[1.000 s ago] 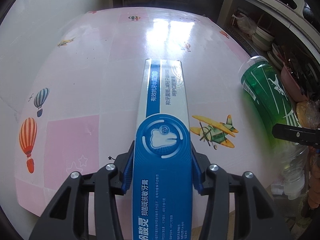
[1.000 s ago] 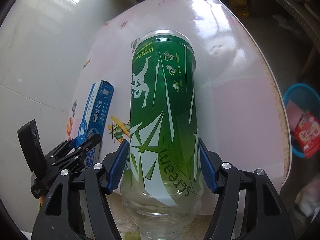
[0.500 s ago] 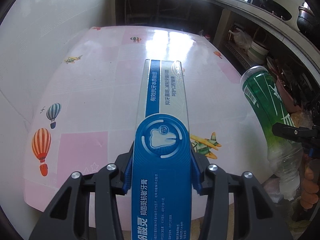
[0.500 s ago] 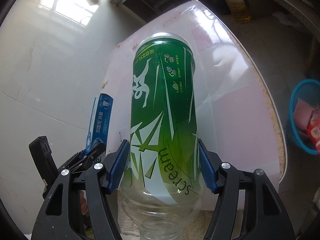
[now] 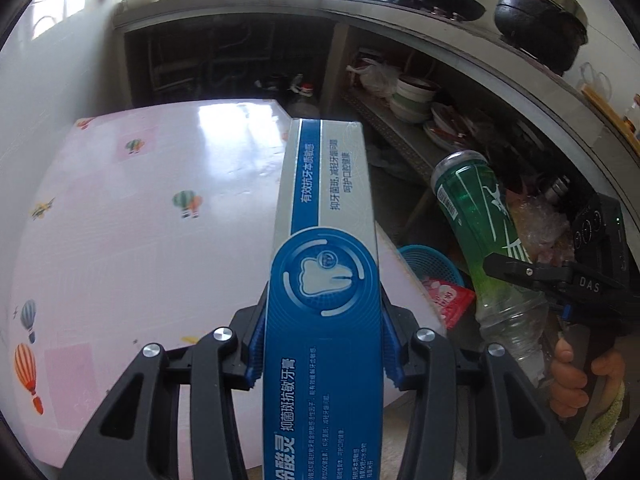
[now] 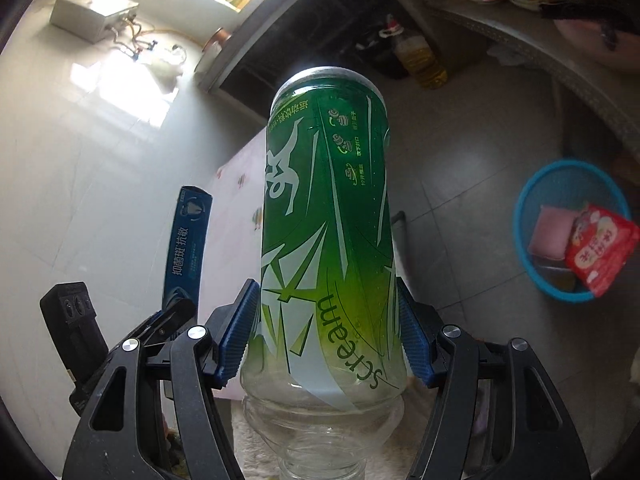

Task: Collect trash
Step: 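Lift the toothpaste box and green bottle and carry both toward the blue wastebasket, then open both grippers over the blue wastebasket, dropping box and bottle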

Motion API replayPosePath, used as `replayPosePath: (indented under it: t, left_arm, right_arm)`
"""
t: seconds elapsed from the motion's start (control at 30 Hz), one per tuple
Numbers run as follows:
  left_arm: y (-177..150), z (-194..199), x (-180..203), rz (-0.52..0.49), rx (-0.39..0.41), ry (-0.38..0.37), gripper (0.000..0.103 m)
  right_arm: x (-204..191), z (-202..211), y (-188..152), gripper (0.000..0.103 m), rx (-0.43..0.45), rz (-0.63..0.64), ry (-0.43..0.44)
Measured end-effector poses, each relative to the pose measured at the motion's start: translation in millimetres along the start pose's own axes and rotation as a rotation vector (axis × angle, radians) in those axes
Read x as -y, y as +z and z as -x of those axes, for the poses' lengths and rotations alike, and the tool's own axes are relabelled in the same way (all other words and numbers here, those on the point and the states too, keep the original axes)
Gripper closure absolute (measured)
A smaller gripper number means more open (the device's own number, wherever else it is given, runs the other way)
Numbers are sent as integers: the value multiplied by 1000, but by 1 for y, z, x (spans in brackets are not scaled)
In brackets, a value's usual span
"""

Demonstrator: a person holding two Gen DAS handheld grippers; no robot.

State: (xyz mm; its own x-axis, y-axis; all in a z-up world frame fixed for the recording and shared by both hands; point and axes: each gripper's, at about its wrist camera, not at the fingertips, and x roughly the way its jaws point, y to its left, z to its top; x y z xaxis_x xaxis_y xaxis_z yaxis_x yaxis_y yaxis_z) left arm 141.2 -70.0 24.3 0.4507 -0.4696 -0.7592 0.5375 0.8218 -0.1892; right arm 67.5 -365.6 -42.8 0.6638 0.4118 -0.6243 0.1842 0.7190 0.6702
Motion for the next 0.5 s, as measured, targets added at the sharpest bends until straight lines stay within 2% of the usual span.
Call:
replayPosePath:
  t: [0.17, 0.3, 0.37, 0.5]
  left_arm:
    - [28, -50, 66, -91, -86, -145, 58]
    - [41, -108, 114, -108, -234, -255, 58]
    - [43, -140, 135, -118, -310, -267, 58]
    - [39, -200, 167, -147, -428, -255, 58]
  right_arm:
    - [66, 43, -1, 41, 96, -108, -149]
    - [127, 53, -16, 41, 107, -237, -238]
    - [161, 53, -22, 41, 92, -304, -271]
    - [210, 24, -11, 41, 46, -401, -305]
